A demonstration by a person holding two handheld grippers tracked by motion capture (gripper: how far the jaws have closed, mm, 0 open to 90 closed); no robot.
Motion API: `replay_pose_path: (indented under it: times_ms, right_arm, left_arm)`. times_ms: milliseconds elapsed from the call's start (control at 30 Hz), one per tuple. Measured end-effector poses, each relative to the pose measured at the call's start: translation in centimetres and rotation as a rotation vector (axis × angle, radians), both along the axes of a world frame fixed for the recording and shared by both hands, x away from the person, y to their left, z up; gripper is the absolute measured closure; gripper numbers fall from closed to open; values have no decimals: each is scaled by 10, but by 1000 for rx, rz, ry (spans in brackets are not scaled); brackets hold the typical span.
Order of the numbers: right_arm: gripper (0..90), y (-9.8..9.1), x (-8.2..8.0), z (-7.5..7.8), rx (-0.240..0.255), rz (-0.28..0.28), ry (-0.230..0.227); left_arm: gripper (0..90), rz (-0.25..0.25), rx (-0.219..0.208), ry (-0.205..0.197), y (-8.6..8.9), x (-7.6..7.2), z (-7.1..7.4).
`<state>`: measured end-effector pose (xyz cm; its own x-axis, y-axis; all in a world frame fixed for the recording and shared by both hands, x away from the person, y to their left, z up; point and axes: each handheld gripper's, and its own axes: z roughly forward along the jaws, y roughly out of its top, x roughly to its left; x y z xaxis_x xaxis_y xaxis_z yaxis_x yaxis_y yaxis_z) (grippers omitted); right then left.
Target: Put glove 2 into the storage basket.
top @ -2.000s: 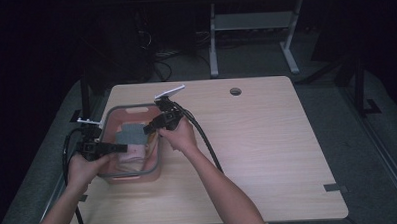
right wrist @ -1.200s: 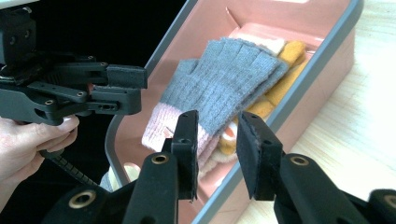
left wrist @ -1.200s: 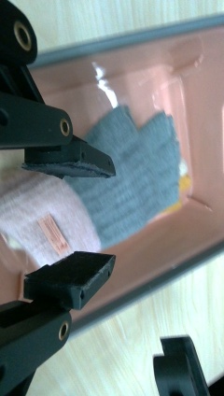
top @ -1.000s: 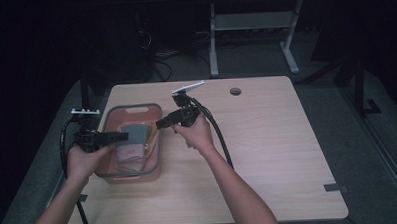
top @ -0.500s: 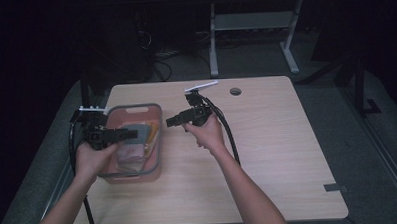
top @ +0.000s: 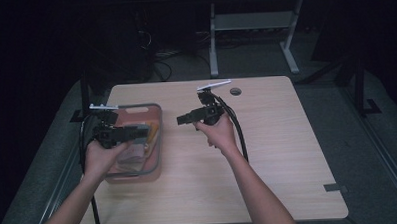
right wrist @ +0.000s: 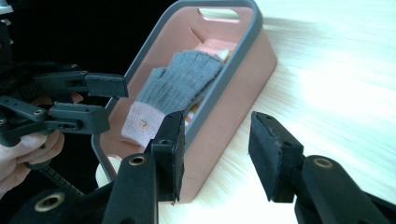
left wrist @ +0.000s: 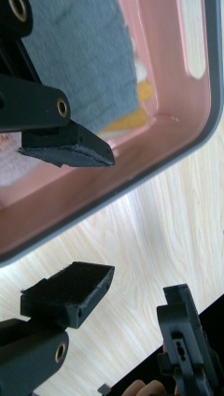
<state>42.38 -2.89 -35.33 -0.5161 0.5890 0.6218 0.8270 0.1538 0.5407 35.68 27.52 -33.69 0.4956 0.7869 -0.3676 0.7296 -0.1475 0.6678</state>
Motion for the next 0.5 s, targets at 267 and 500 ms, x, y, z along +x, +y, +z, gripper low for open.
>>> replay_pose_path:
  times_ms: [267, 500]
  right_arm:
    - [538, -15, -3, -1, -7, -14, 2]
    - [517, -35, -7, -1, -10, -46, -4]
  left_arm:
    - [386, -25, 1, -5, -15, 0, 0]
    - [367, -68, 3, -12, -36, 1, -1]
